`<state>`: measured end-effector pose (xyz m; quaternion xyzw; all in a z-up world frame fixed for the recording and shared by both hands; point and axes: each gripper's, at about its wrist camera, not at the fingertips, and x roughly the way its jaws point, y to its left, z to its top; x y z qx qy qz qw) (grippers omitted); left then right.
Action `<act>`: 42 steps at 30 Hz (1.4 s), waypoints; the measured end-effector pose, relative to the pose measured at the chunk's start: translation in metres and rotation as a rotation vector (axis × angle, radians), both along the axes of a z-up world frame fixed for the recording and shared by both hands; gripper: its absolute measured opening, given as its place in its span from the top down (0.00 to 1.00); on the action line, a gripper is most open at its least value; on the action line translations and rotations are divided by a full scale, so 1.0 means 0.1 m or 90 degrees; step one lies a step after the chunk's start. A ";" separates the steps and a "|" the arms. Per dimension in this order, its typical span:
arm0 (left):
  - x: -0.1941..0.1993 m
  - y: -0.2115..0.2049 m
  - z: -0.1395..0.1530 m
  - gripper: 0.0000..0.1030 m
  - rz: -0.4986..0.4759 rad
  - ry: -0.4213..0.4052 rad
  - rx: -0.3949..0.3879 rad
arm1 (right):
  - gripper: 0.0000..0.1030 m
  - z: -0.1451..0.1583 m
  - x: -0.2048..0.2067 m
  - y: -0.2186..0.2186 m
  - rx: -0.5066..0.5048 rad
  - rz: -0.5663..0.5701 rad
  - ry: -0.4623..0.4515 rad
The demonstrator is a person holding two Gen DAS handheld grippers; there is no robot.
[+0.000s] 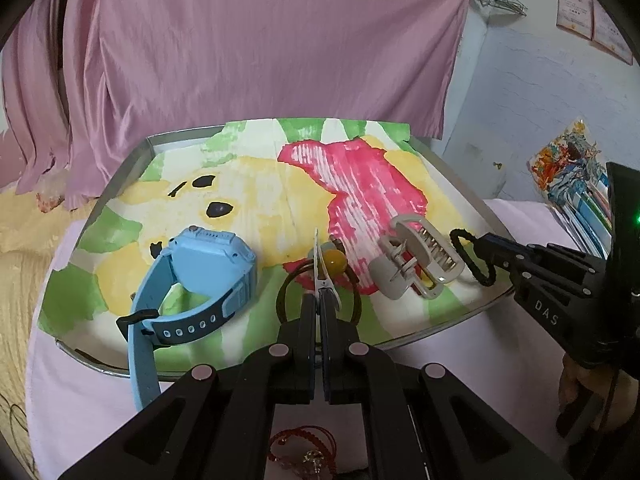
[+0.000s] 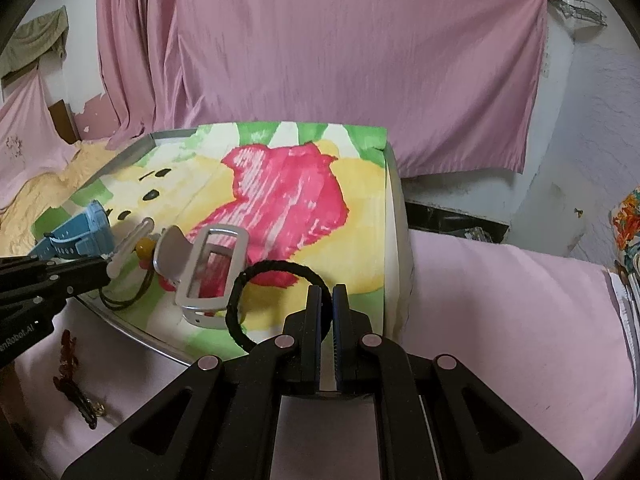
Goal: Organize jewelry
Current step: 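Carry the hair tie with the right tool while the left tool carries the clip over the tray, then open the right tool to drop the hair tie while the left tool releases the clip in the tray, then withdraw both tools from the tray back over the table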
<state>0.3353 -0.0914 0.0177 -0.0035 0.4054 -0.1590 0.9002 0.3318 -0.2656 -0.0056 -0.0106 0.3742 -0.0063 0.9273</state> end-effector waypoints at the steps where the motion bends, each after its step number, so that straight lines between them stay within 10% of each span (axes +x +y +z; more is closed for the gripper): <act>1: 0.01 0.00 0.00 0.98 0.001 0.001 0.000 | 0.95 -0.01 0.00 0.00 0.002 0.002 0.002; 11: 0.03 0.04 -0.01 0.97 0.003 0.005 -0.021 | 0.94 -0.02 0.01 0.02 0.012 0.004 0.011; 16: 0.01 0.06 0.00 0.97 0.008 0.004 -0.020 | 0.63 0.01 -0.04 0.00 0.020 0.000 -0.005; 23: -0.10 0.09 0.06 0.96 0.013 -0.012 -0.017 | 0.62 0.13 -0.24 -0.09 0.046 -0.017 -0.058; 25: -0.15 0.09 0.08 0.91 0.013 -0.020 -0.015 | 0.62 0.18 -0.31 -0.13 0.057 -0.022 -0.077; 29: -0.28 0.15 0.15 0.49 0.020 -0.047 -0.032 | 0.46 0.26 -0.49 -0.19 0.079 -0.033 -0.119; 42: -0.84 0.45 0.38 0.11 0.087 -0.165 -0.077 | 0.13 0.43 -1.09 -0.16 0.138 -0.011 -0.229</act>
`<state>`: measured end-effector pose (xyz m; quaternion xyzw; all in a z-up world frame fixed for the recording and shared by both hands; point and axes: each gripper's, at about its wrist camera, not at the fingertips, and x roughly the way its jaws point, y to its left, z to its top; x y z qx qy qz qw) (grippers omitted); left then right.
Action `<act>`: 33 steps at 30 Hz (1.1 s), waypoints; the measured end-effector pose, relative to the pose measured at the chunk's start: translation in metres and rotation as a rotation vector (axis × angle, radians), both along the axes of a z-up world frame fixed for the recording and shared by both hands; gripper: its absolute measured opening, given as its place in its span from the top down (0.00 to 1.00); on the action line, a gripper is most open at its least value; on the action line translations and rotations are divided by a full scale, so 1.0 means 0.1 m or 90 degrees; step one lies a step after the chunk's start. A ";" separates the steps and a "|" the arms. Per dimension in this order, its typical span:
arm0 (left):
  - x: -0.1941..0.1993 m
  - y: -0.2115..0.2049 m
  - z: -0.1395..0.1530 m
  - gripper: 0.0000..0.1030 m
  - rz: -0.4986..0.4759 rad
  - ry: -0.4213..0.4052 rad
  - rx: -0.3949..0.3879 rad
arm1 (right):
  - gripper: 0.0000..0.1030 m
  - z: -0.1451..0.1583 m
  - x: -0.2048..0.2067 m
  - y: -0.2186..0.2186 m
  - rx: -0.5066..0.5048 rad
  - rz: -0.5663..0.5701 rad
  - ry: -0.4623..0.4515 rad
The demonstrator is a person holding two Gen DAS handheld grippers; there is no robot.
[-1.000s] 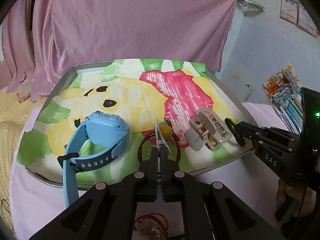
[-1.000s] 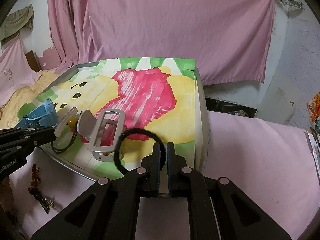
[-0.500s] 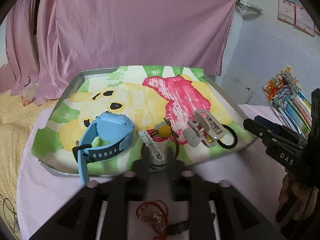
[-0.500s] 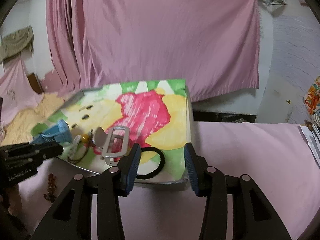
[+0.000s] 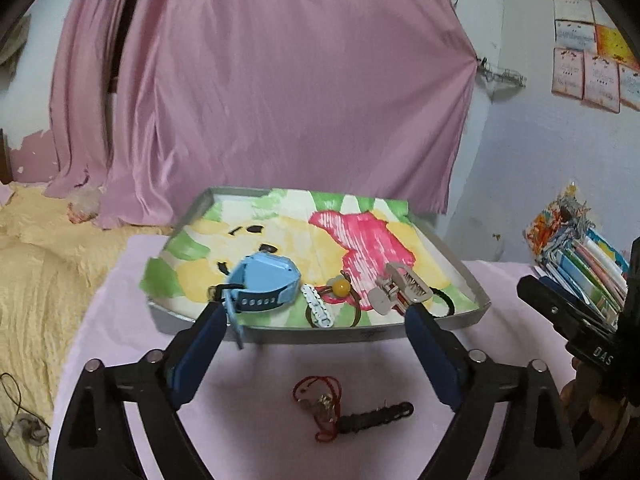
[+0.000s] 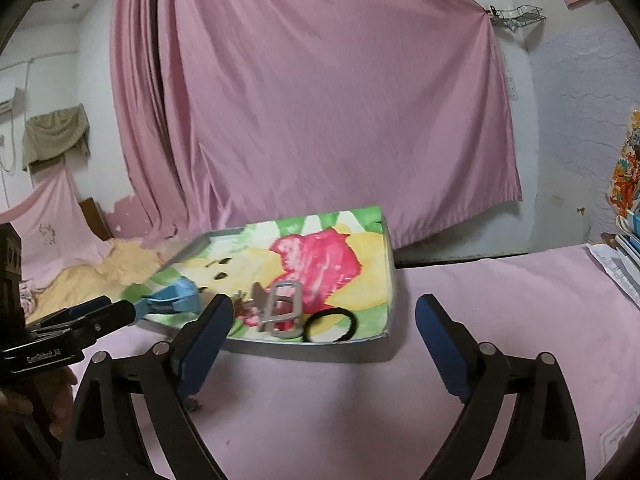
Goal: Organize jewelry
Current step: 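Withdraw both tools from the tray back over the table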
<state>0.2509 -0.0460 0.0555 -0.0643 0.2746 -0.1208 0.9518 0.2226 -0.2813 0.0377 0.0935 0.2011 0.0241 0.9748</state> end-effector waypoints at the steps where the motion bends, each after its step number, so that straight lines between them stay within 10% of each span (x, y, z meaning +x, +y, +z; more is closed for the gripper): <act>1: -0.05 0.02 0.01 0.11 0.004 -0.009 0.000 | 0.13 0.01 -0.05 0.01 0.001 0.004 -0.005; 16: -0.76 0.29 0.08 0.01 0.052 -0.112 0.013 | 0.09 0.01 -0.63 0.33 -0.023 0.037 -0.037; 33: -0.68 0.56 -0.25 0.01 0.068 -0.019 0.032 | 0.06 -0.17 -0.57 0.60 -0.079 0.116 0.037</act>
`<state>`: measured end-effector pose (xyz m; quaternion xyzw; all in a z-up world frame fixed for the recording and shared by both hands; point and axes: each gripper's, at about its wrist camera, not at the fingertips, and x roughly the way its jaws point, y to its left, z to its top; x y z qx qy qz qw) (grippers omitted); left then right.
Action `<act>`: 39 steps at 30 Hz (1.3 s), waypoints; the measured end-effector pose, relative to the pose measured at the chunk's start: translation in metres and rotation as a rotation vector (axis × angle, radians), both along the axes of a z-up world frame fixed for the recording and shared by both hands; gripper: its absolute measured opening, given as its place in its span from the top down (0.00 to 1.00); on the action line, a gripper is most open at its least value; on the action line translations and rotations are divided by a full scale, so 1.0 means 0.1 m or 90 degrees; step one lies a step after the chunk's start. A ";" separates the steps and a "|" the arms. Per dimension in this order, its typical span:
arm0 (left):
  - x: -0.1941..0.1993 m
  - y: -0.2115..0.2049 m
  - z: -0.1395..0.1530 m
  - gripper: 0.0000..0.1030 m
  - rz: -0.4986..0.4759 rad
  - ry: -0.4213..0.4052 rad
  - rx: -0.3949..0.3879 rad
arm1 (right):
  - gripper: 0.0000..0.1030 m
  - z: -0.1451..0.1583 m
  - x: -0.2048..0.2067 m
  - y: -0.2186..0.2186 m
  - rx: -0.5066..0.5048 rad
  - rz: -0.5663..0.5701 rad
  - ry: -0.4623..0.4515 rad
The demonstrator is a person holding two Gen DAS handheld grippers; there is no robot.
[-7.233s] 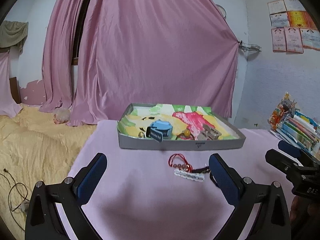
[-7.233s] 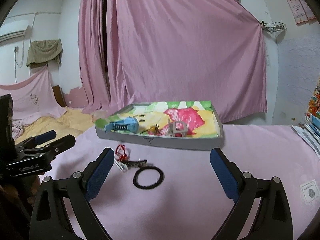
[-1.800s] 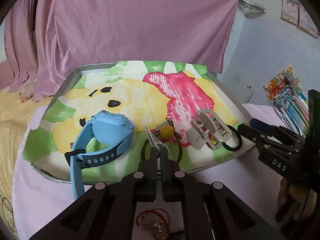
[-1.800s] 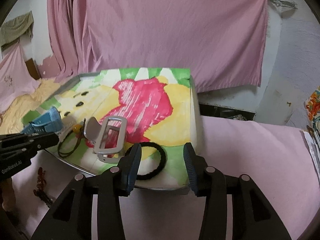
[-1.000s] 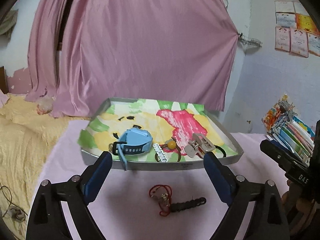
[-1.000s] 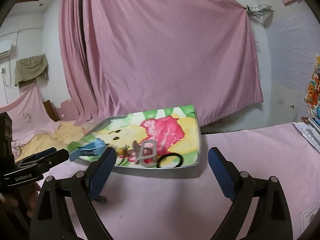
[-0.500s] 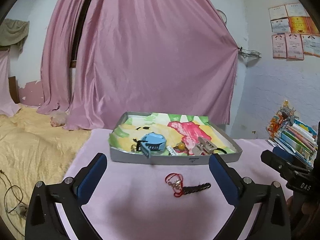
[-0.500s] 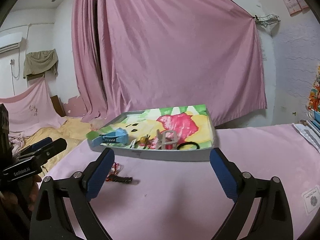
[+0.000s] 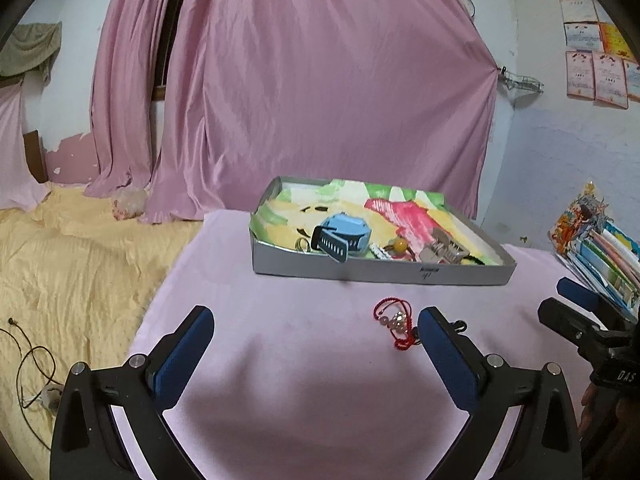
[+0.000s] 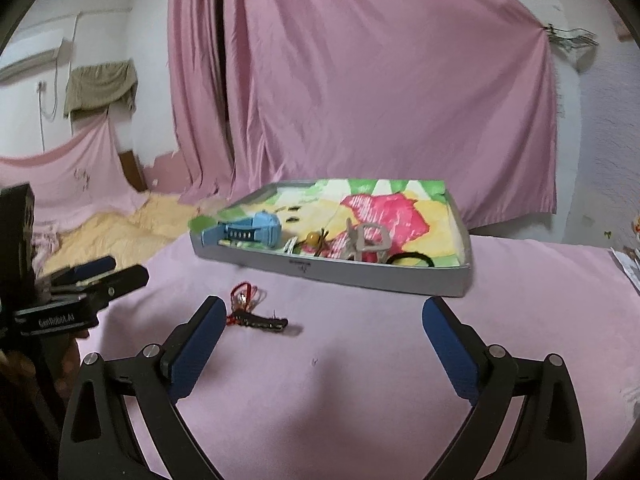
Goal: Organize jewelry
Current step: 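Withdraw both tools from the tray back over the table, then move the right tool to the black beaded cord while the left tool approaches the red bead bracelet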
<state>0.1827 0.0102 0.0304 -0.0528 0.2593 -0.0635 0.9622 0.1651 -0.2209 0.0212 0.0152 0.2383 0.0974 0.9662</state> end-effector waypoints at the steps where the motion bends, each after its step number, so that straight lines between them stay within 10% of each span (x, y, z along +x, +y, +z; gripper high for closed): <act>1: 0.02 0.00 -0.01 0.01 -0.002 0.005 0.002 | 0.06 -0.01 0.02 0.02 -0.008 0.003 0.008; 15: 0.34 -0.05 -0.15 0.01 -0.050 0.117 -0.007 | 0.08 -0.11 0.38 0.14 -0.048 0.047 0.113; 31: 0.63 -0.24 -0.25 0.47 -0.120 0.179 -0.018 | 0.65 -0.27 0.72 0.29 -0.012 0.119 0.211; 39: 0.78 -0.32 -0.28 0.54 -0.141 0.196 -0.015 | 0.73 -0.36 0.82 0.32 0.025 0.136 0.241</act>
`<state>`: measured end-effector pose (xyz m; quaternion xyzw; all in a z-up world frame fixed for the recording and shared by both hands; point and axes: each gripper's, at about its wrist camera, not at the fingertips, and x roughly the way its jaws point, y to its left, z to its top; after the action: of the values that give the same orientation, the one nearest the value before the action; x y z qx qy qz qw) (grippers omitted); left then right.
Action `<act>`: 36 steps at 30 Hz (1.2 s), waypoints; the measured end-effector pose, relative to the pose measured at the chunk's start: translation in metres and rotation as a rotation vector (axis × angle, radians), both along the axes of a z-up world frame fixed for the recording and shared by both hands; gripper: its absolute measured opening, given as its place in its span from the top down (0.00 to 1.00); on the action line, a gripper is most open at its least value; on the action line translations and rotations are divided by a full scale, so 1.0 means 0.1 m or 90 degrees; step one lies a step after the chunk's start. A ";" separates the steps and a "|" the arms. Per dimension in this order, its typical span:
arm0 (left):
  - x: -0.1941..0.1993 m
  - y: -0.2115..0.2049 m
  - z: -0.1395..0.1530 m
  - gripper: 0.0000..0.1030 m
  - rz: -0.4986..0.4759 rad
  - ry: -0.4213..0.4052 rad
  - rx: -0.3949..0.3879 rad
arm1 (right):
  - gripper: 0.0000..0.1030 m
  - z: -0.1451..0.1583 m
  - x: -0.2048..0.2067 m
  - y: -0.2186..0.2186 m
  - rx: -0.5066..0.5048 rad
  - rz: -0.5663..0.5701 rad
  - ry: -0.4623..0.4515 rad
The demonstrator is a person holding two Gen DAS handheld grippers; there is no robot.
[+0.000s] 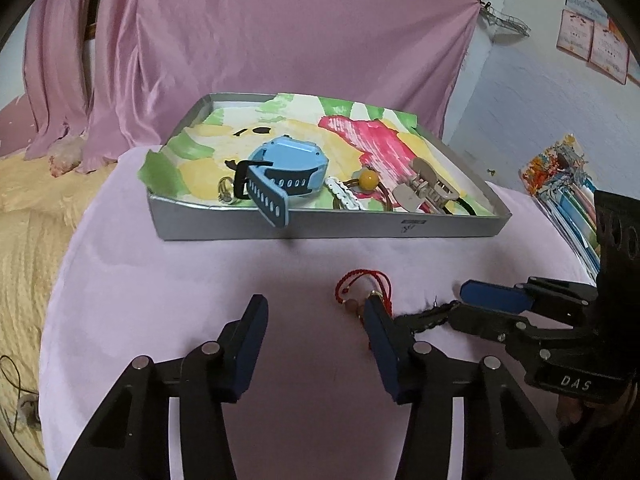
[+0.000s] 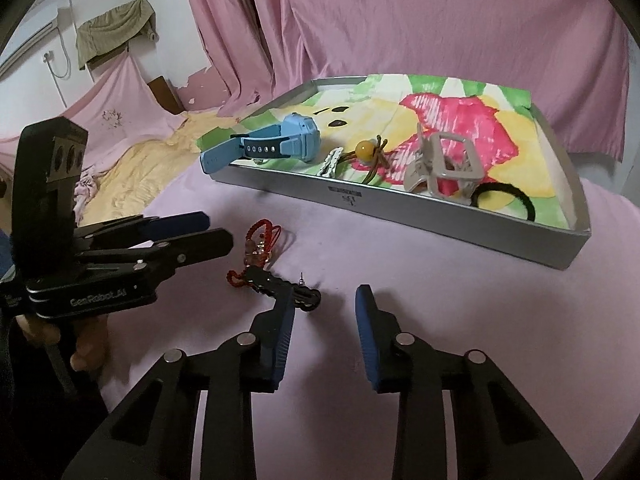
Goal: Organize jewelry
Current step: 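Move the right tool to the black beaded cord while the left tool approaches the red bead bracelet, then close the right tool on the black beaded cord while the left tool grasps the red bracelet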
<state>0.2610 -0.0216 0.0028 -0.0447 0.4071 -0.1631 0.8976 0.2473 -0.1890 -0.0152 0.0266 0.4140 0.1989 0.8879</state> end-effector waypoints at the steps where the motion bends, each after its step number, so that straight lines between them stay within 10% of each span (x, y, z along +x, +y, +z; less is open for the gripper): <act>1: 0.02 0.00 0.00 0.54 -0.004 0.005 -0.004 | 0.73 0.00 0.00 0.01 0.001 0.002 0.001; 36: 0.20 -0.20 -0.05 0.97 -0.054 0.029 0.004 | 0.96 -0.03 -0.04 -0.05 0.048 0.019 0.003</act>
<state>0.2807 -0.0412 -0.0023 -0.0281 0.4293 -0.1981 0.8807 0.2434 -0.1936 -0.0178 0.0547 0.4084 0.2274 0.8823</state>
